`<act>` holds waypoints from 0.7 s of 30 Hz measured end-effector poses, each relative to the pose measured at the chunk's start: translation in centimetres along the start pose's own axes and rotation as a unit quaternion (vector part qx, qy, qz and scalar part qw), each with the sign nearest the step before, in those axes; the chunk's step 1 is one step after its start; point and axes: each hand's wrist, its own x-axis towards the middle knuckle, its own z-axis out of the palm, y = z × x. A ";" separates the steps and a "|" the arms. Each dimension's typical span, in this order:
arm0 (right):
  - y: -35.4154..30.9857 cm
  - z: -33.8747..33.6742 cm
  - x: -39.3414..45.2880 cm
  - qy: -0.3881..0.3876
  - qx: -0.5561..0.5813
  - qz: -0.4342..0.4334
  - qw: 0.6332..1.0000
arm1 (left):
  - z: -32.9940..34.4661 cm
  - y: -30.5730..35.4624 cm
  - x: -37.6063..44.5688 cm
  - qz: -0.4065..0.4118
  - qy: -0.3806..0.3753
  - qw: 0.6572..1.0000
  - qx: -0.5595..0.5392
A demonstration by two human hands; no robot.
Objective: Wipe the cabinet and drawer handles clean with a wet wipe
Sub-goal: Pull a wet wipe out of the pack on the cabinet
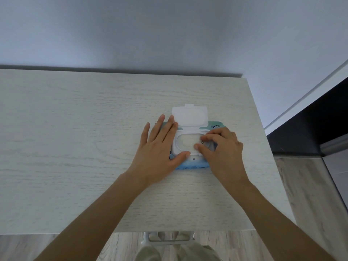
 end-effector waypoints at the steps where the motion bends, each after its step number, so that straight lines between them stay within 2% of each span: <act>1: -0.1 -0.1 0.1 -0.005 -0.002 0.002 1.000 | 0.0 0.3 0.0 -0.005 0.000 1.000 -0.006; 6: -0.4 -0.3 0.2 -0.004 -0.023 0.021 1.000 | 0.2 0.8 0.0 -0.019 0.009 1.000 -0.004; 11: -0.8 -0.1 -0.3 0.036 -0.084 0.026 0.995 | 0.5 0.6 0.0 -0.019 0.014 1.000 -0.006; 18: -0.8 -0.3 -0.1 0.008 -0.011 0.047 0.999 | 0.5 0.6 -0.1 -0.021 0.013 1.000 -0.013; 21: -0.8 -0.2 -0.8 0.026 -0.043 0.043 0.998 | 0.5 0.6 -0.1 -0.020 0.012 1.000 -0.016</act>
